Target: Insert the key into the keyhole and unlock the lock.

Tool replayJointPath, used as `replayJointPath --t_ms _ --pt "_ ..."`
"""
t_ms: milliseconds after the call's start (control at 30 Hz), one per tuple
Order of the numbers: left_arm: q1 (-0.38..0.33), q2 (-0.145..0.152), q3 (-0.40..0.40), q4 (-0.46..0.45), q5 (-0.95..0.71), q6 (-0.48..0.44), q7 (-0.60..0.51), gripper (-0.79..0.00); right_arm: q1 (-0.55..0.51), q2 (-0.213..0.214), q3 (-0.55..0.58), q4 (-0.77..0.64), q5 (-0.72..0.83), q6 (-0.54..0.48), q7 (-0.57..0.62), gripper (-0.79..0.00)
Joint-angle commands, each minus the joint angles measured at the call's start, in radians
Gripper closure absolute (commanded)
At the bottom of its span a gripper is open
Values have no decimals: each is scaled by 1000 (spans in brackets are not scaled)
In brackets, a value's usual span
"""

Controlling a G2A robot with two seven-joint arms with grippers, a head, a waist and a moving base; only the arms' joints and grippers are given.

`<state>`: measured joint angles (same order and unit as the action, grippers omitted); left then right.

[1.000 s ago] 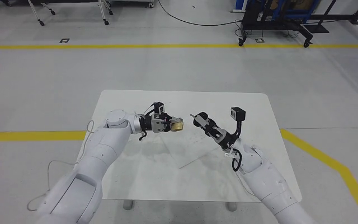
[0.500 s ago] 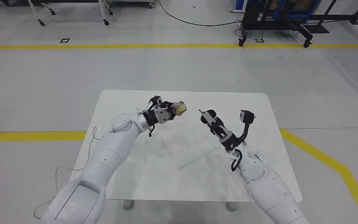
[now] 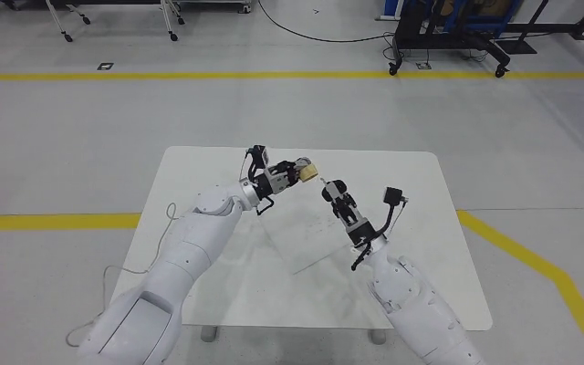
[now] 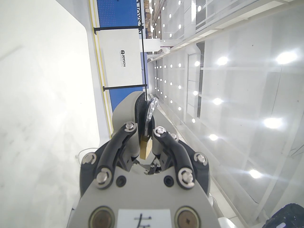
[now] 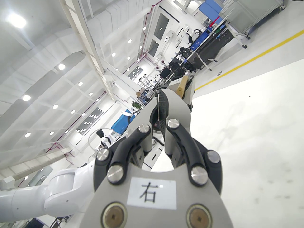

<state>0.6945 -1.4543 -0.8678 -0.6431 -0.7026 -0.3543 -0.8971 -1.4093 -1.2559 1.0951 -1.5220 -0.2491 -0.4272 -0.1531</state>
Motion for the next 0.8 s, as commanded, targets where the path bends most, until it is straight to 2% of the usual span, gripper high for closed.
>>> replayJointPath --t_ms 0,133,300,767 --pt "-3 -1 -2 8 16 -35 -11 0 13 -6 -11 20 7 23 -7 0" --pt "-1 -4 -8 25 27 -81 -16 0 44 -17 -29 58 18 39 -7 0" --pt "-4 -15 -1 37 40 -84 -13 0 60 -27 -44 80 19 33 -9 0" --pt "-14 -39 -25 93 13 -161 -20 0 38 -39 -33 93 -35 -9 -49 0"
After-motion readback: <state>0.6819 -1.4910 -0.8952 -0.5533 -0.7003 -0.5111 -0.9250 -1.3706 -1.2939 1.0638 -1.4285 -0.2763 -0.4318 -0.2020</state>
